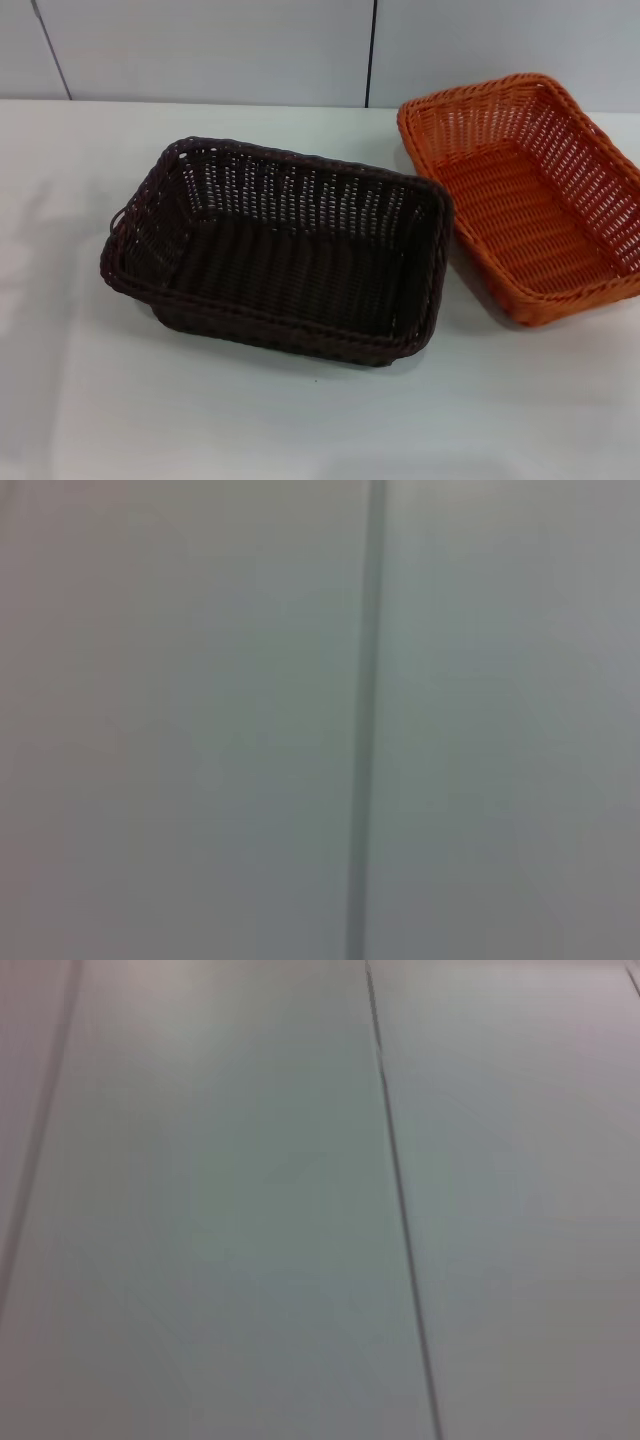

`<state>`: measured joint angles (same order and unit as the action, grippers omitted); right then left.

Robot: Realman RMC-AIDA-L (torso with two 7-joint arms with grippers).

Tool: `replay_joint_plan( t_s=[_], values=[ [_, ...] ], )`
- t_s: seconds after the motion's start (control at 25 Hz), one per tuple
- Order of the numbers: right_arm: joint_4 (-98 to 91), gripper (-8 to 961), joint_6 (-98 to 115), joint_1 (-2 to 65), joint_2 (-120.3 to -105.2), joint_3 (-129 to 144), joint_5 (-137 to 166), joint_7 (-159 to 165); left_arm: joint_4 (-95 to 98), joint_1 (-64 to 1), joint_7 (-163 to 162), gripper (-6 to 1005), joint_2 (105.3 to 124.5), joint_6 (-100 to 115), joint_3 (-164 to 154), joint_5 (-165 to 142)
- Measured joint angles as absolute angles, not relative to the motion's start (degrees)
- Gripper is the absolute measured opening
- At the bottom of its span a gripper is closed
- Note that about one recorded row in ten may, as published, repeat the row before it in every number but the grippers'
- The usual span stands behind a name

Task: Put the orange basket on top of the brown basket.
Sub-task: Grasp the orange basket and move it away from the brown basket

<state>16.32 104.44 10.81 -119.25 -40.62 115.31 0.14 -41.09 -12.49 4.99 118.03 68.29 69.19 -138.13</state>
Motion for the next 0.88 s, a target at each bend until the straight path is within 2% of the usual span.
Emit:
replay_joint_plan(
  t_s=[0.16, 0.2, 0.24, 0.28, 0.4, 0.44, 0.48, 0.56, 0.6, 0.64, 0.68, 0.76, 0.8, 0.84, 0.88],
  values=[
    [17.25, 825, 104.91, 13.58, -118.45, -40.1, 115.43, 0.6, -29.78, -11.04, 1.52, 613, 118.12, 70.49, 70.09, -138.22],
    [17.91, 825, 103.47, 14.75, -117.89, -40.1, 115.47, 0.72, -28.79, -11.02, 1.52, 613, 118.13, 70.61, 70.08, -138.17],
    [19.94, 825, 99.47, 16.66, -116.39, -40.09, 115.83, 1.52, -25.77, -10.97, 1.67, 613, 118.19, 71.11, 70.09, -138.02],
    [19.94, 825, 99.47, 16.66, -116.39, -40.09, 115.83, 1.52, -25.77, -10.97, 1.67, 613, 118.19, 71.11, 70.09, -138.02],
    [28.2, 826, 85.51, 19.35, -110.49, -40.45, 118.06, 6.63, -23.44, -10.85, 2.24, 613, 118.26, 71.34, 70.33, -137.98],
    [35.18, 826, 73.66, 21.19, -105.64, -41.4, 120.17, 10.37, -23.09, -10.83, 2.37, 613, 118.26, 71.28, 70.48, -137.99],
    [35.18, 826, 73.66, 21.19, -105.64, -41.4, 120.17, 10.37, -23.09, -10.83, 2.37, 613, 118.26, 71.28, 70.48, -137.99],
    [41.42, 826, 63.54, 22.52, -101.8, -43.58, 122.78, 12.31, -22.59, -11.03, 2.54, 613, 118.27, 71.11, 70.84, -137.96],
    [44.42, 826, 58.74, 22.79, -100.42, -45.2, 124.45, 12.69, -21.39, -11.99, 2.88, 613, 118.29, 70.53, 71.4, -137.96],
    [52.8, 826, 45.58, 22.43, -98.27, -51.96, 130.7, 13.01, -21.16, -12.3, 3.01, 613, 118.29, 70.29, 71.47, -137.95],
    [52.8, 826, 45.58, 22.43, -98.27, -51.96, 130.7, 13.01, -21.16, -12.3, 3.01, 613, 118.29, 70.29, 71.47, -137.95],
    [60.55, 826, 31.52, 21.46, -98.31, -59.54, 137.82, 13.05, -20.34, -13.38, 3.24, 613, 118.36, 69.49, 72.24, -137.96],
    [64.56, 826, 23.17, 20.88, -98.82, -63.32, 141.87, 13.04, -19.83, -13.94, 3.32, 613, 118.39, 69.09, 72.54, -137.92],
    [72.96, 826, 7.1, 20.02, -100.55, -69.98, 148.74, 12.48, -19.49, -14.4, 3.38, 613, 118.44, 68.72, 72.72, -137.95],
    [72.96, 826, 7.1, 20.02, -100.55, -69.98, 148.74, 12.48, -19.29, -14.6, 3.41, 612, 118.45, 68.48, 72.79, -137.93]
  ],
)
